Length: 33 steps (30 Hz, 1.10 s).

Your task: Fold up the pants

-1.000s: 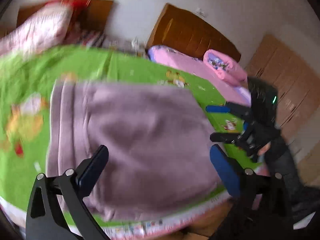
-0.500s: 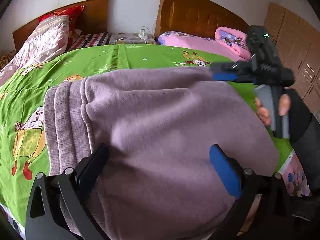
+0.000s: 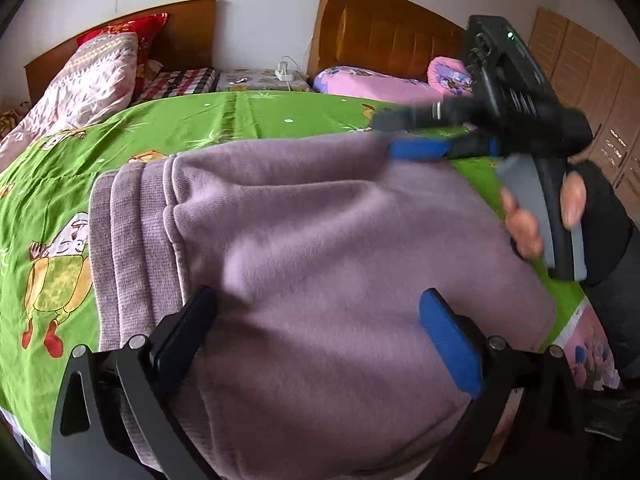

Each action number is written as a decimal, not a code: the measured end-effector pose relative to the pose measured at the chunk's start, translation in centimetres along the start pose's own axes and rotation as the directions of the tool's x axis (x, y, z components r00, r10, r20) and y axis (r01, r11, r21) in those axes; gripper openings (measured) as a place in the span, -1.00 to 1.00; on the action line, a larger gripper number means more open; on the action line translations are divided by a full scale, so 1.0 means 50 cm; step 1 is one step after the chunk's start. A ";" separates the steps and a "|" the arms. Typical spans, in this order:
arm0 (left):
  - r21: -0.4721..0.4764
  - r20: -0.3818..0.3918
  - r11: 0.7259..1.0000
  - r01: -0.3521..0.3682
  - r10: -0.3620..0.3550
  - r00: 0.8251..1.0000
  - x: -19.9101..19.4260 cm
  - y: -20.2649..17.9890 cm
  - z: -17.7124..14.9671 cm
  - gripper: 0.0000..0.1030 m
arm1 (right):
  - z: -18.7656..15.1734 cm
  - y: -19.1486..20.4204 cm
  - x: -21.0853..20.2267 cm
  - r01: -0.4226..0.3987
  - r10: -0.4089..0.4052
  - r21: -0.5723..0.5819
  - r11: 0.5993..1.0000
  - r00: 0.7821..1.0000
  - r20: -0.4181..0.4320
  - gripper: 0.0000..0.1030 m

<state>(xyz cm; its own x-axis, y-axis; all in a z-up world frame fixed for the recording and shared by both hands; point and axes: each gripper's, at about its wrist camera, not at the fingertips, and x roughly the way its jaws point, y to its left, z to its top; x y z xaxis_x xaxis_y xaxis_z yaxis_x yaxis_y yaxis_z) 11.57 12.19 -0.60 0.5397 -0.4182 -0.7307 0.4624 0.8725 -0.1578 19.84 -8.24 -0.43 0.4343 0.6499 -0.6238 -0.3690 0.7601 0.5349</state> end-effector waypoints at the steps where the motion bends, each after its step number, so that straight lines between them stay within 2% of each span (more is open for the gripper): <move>1: 0.000 0.002 1.000 0.004 -0.004 1.000 -0.001 0.002 0.000 0.96 | 0.002 -0.006 -0.016 -0.015 0.014 0.019 1.000 1.000 0.023 0.88; 3: -0.006 0.006 1.000 0.006 -0.006 1.000 -0.001 0.005 0.001 0.96 | -0.020 0.006 -0.051 -0.142 0.142 0.018 0.990 0.990 0.021 0.90; 8: 0.018 -0.001 0.997 -0.070 0.070 0.998 0.001 -0.016 -0.001 0.96 | -0.108 0.056 -0.072 -0.258 0.254 -0.062 0.964 0.965 -0.066 0.92; 10: 0.026 -0.006 0.994 -0.106 0.107 0.994 0.001 -0.028 -0.004 0.96 | -0.153 0.044 -0.059 -0.175 0.165 -0.080 0.981 0.979 -0.118 0.90; 11: 0.035 -0.009 0.993 -0.117 0.117 0.993 0.000 -0.034 -0.006 0.96 | -0.174 0.038 -0.058 -0.141 0.129 -0.111 0.984 0.986 -0.109 0.89; 12: 0.046 -0.010 0.990 -0.134 0.134 0.991 -0.003 -0.040 -0.010 0.96 | -0.178 0.037 -0.067 -0.140 0.131 -0.136 0.981 0.989 -0.074 0.90; 15: 0.052 -0.005 0.986 -0.159 0.159 0.987 -0.010 -0.046 -0.018 0.96 | -0.199 0.045 -0.103 -0.036 0.034 -0.117 0.992 0.999 -0.021 0.91; 17: 0.052 0.001 0.983 -0.177 0.177 0.984 -0.013 -0.050 -0.023 0.96 | -0.211 0.051 -0.125 -0.038 0.042 -0.143 0.989 0.999 0.021 0.92; 19: 0.056 0.009 0.979 -0.197 0.197 0.980 -0.012 -0.055 -0.027 0.97 | -0.230 0.062 -0.125 -0.053 0.054 -0.168 0.984 0.999 0.002 0.92; 21: 0.059 0.016 0.976 -0.210 0.210 0.978 -0.012 -0.059 -0.031 0.97 | -0.259 0.063 -0.109 0.002 -0.011 -0.203 0.979 0.999 -0.044 0.92; 23: 0.057 0.020 0.974 -0.220 0.219 0.975 -0.016 -0.062 -0.033 0.97 | -0.294 0.051 -0.118 0.038 -0.043 -0.255 0.966 0.999 -0.013 0.92; 26: 0.058 0.019 0.966 -0.251 0.251 0.968 -0.027 -0.064 -0.039 0.97 | -0.318 0.046 -0.152 0.107 -0.105 -0.264 0.959 0.994 0.021 0.92; 29: 0.057 0.032 0.957 -0.284 0.282 0.959 -0.041 -0.067 -0.052 0.97 | -0.347 0.062 -0.175 0.225 -0.217 -0.295 0.929 0.974 0.061 0.91; 33: 0.061 0.046 0.949 -0.310 0.308 0.950 -0.047 -0.075 -0.061 0.97 | -0.372 0.080 -0.213 0.276 -0.251 -0.311 0.909 0.960 0.121 0.91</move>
<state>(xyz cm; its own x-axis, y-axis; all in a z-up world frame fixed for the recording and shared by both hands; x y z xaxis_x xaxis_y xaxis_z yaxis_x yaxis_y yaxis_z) 6.41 10.67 -0.30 0.6879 -0.1404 -0.7121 0.3142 0.9420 0.1178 -1.51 -12.09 -2.26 0.6092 0.4335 -0.6640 -0.4712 0.8714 0.1366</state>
